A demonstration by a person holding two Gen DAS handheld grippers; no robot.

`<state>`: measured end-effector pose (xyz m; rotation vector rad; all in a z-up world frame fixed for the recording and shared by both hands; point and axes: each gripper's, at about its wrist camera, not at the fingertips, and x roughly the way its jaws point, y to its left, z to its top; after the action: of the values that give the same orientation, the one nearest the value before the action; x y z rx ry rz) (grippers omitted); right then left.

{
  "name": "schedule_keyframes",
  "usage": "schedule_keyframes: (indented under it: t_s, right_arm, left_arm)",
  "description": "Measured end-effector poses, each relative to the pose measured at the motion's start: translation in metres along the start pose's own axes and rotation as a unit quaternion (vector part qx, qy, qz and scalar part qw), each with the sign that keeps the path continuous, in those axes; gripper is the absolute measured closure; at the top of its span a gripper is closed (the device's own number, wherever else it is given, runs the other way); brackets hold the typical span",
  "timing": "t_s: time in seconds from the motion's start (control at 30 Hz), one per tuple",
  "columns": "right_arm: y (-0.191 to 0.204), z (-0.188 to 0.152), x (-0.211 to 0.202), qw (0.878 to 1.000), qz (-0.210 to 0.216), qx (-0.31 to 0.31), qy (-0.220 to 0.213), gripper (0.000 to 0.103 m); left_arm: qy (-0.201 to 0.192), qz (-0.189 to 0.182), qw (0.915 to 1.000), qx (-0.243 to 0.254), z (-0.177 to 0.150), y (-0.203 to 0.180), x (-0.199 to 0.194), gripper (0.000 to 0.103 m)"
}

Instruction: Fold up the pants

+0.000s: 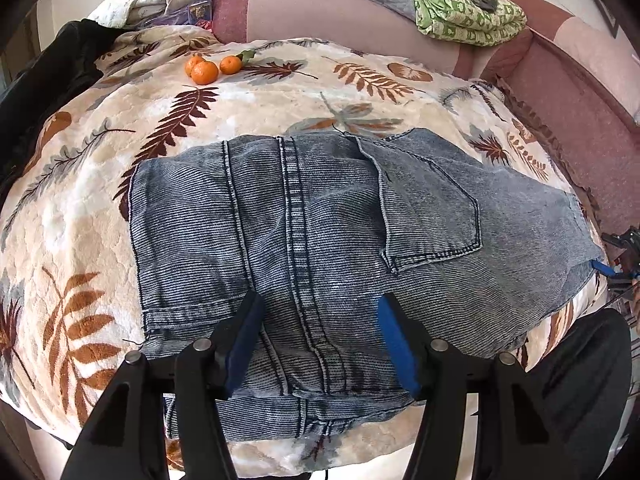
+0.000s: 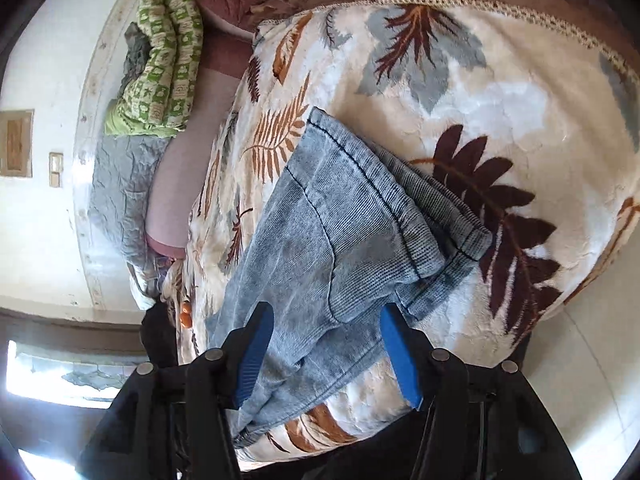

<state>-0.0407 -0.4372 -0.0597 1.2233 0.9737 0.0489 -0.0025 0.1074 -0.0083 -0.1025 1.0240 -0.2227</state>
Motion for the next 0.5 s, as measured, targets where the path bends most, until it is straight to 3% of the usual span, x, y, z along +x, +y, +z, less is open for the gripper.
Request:
schedule_keyframes:
  t_s: [0.07, 0.1, 0.13, 0.2, 0.27, 0.33, 0.37, 0.47, 0.5]
  right_arm:
    - [-0.002, 0.005, 0.008, 1.000, -0.009, 0.010, -0.003, 0.050]
    - [0.004, 0.008, 0.006, 0.999, -0.033, -0.013, -0.015, 0.074]
    - [0.015, 0.008, 0.001, 0.996, -0.060, -0.046, -0.036, 0.090]
    - [0.042, 0.002, -0.013, 0.984, -0.107, -0.125, -0.072, 0.093]
    - [0.059, -0.008, -0.019, 0.964, -0.156, -0.194, -0.088, 0.093]
    - [0.049, -0.010, 0.007, 0.946, -0.226, -0.231, -0.039, 0.093]
    - [0.036, -0.009, 0.019, 0.945, -0.234, -0.229, -0.018, 0.089]
    - [0.030, -0.007, 0.003, 0.959, -0.200, -0.199, -0.034, 0.084]
    - [0.035, -0.009, -0.004, 0.957, -0.205, -0.199, -0.039, 0.069]
  left_arm:
    - [-0.001, -0.004, 1.0000, -0.002, -0.001, 0.001, -0.001, 0.042]
    - [-0.001, -0.004, 1.0000, -0.001, -0.001, 0.001, -0.001, 0.042]
    - [0.000, -0.004, 1.0000, 0.000, -0.001, 0.001, -0.001, 0.042]
    - [0.001, -0.001, 1.0000, 0.006, -0.002, 0.000, -0.001, 0.042]
    - [0.002, 0.001, 0.9999, 0.011, -0.003, 0.000, -0.001, 0.042]
    - [0.004, -0.002, 0.9999, 0.011, -0.003, 0.001, -0.001, 0.042]
    - [0.006, -0.003, 0.9999, 0.009, -0.002, 0.001, 0.000, 0.042]
    - [0.014, -0.003, 0.9999, 0.007, -0.001, 0.002, -0.003, 0.042]
    - [0.014, -0.006, 0.9999, 0.003, 0.000, 0.004, -0.005, 0.042]
